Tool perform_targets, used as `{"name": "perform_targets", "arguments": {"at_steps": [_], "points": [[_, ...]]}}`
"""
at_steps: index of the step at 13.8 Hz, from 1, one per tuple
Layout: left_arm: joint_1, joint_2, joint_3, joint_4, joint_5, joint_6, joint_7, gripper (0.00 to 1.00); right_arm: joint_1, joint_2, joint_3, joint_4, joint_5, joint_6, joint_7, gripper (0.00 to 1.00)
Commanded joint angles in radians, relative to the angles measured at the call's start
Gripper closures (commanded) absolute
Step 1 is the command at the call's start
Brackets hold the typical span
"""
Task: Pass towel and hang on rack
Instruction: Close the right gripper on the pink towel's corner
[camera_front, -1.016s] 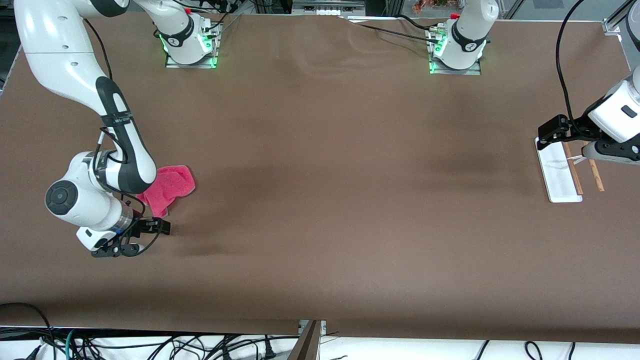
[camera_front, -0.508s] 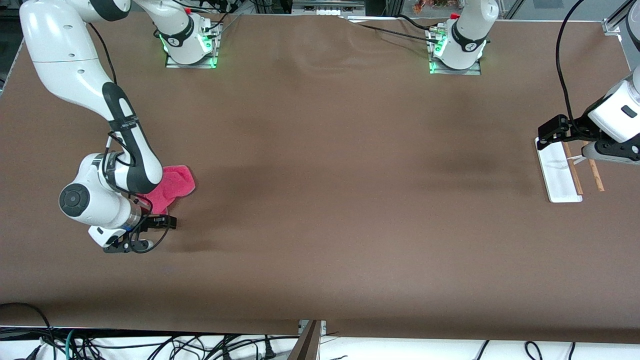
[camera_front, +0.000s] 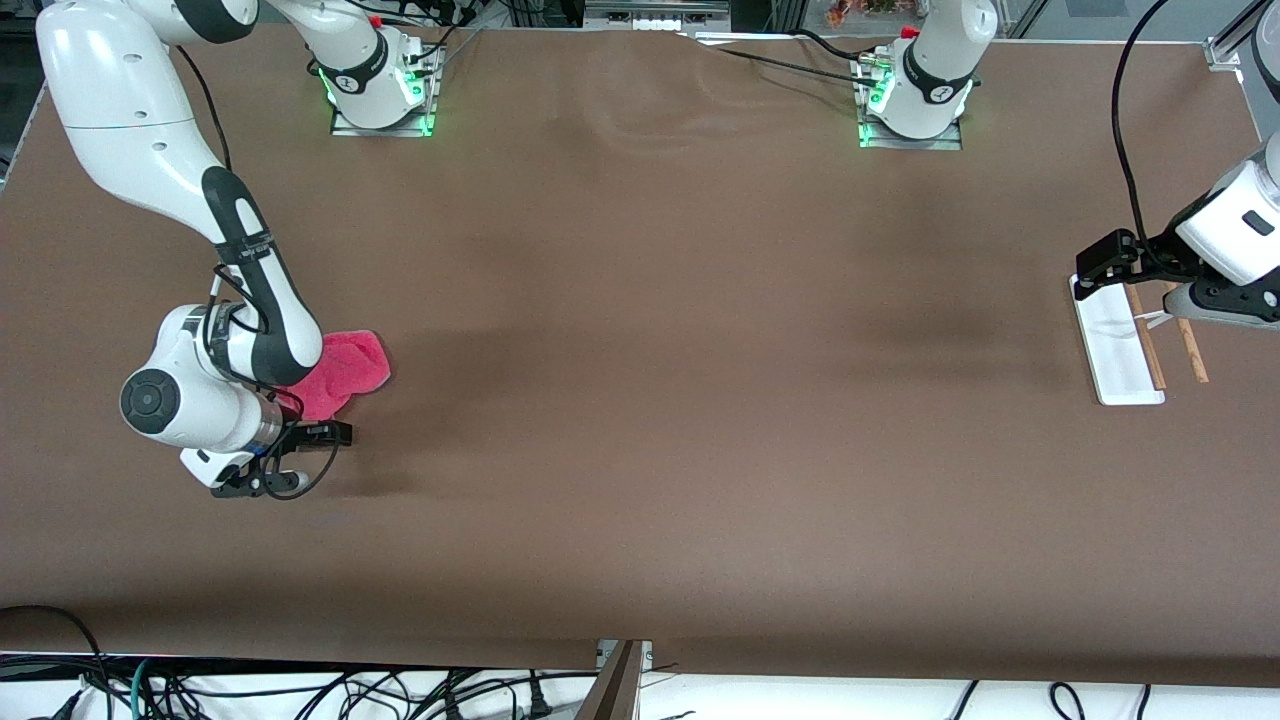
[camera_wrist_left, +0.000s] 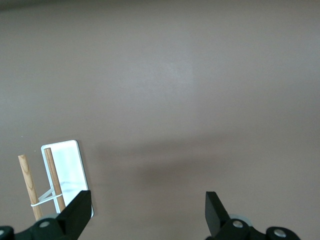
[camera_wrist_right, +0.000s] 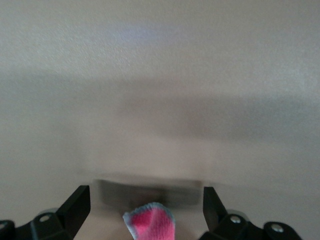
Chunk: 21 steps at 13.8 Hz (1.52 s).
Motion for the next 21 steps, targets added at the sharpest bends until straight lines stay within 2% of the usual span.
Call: {"name": "perform_targets", "arguments": {"at_steps": [1, 3, 5, 7, 10, 15, 17, 19, 21], "points": [[0.010, 0.008, -0.004, 0.020, -0.024, -0.015, 0.013, 0.00, -0.009, -0.015, 0.006, -0.018, 0.018, -0.013, -0.027, 0.03], [0.010, 0.008, -0.004, 0.020, -0.024, -0.015, 0.013, 0.00, -0.009, -0.016, 0.006, -0.018, 0.018, -0.024, -0.027, 0.15], [0.010, 0.008, -0.004, 0.020, -0.022, -0.015, 0.013, 0.00, -0.009, -0.018, 0.006, -0.018, 0.018, -0.042, -0.027, 0.38], [0.010, 0.008, -0.004, 0.022, -0.022, -0.015, 0.013, 0.00, -0.008, -0.021, 0.006, -0.016, 0.018, -0.051, -0.030, 0.56], [0.010, 0.008, -0.004, 0.022, -0.022, -0.015, 0.013, 0.00, -0.008, -0.021, 0.006, -0.012, 0.018, -0.084, -0.028, 0.66], [0.010, 0.008, -0.004, 0.020, -0.024, -0.015, 0.013, 0.00, -0.006, -0.029, 0.008, -0.010, 0.018, -0.117, -0.024, 0.74], [0.010, 0.008, -0.004, 0.020, -0.024, -0.015, 0.013, 0.00, -0.006, -0.030, 0.008, -0.009, 0.018, -0.136, -0.022, 0.83], [0.010, 0.008, -0.004, 0.020, -0.022, -0.015, 0.013, 0.00, -0.006, -0.035, 0.008, -0.006, 0.018, -0.156, -0.024, 1.00], [0.010, 0.008, -0.004, 0.020, -0.024, -0.015, 0.013, 0.00, -0.006, -0.039, 0.008, 0.004, 0.018, -0.160, -0.030, 1.00]]}}
